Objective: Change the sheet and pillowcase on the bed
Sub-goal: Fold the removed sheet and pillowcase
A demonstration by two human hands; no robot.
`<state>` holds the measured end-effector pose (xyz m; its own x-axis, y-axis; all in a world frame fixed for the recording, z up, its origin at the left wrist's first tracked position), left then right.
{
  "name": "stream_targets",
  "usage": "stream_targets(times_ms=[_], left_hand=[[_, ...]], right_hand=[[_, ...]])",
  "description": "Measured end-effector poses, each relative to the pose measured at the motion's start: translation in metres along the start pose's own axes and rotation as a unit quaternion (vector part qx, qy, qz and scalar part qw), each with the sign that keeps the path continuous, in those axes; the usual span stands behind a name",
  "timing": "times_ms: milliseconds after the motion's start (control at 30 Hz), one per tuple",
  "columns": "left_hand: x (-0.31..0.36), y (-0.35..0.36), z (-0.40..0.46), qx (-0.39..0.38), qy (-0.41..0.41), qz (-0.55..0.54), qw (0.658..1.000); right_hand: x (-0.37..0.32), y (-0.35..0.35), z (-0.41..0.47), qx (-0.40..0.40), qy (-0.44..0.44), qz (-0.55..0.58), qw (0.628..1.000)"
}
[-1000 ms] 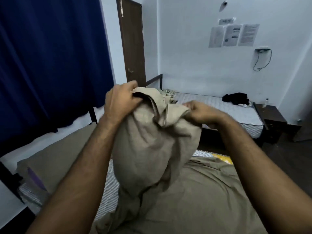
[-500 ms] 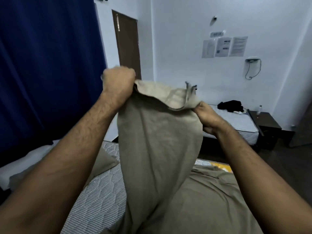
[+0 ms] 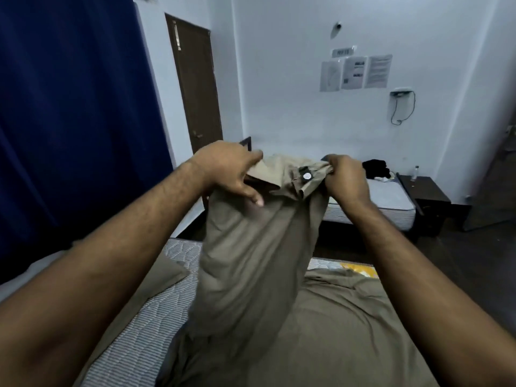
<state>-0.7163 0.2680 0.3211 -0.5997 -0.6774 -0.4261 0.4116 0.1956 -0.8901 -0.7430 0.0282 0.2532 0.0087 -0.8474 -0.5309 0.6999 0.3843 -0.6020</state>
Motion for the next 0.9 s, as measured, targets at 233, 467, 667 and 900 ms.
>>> stream_targets(times_ms=[233, 467, 667, 900], left_hand=[[0.002, 0.001, 0.014, 0.116, -0.171, 0.156, 0.966], [0.026, 0.014, 0.031, 0.186, -0.347, -0.706, 0.589], [0.082, 0.035, 0.045, 0.187, -0.27, -0.476, 0.816], [0.156, 0.051, 0.033, 0.009, -0.055, -0.062, 0.997]], right_hand=[[0.031, -0.002, -0.011, 0.011, 0.051, 0.233, 0.971], [0.062, 0.012, -0.043, -0.26, 0.164, 0.578, 0.756], [0.12, 0.01, -0.051, -0.311, 0.189, 0.637, 0.679], [0.185, 0.026, -0.107, -0.337, 0.248, 0.676, 0.606]])
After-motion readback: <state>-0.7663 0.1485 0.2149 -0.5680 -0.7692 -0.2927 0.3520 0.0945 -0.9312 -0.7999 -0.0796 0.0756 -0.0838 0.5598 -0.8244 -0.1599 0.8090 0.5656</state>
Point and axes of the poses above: each hand's wrist, its own z-axis towards the middle knuckle, its own y-axis out of the palm, x = y × z, the point moved 5 cm from there along z, towards the middle knuckle
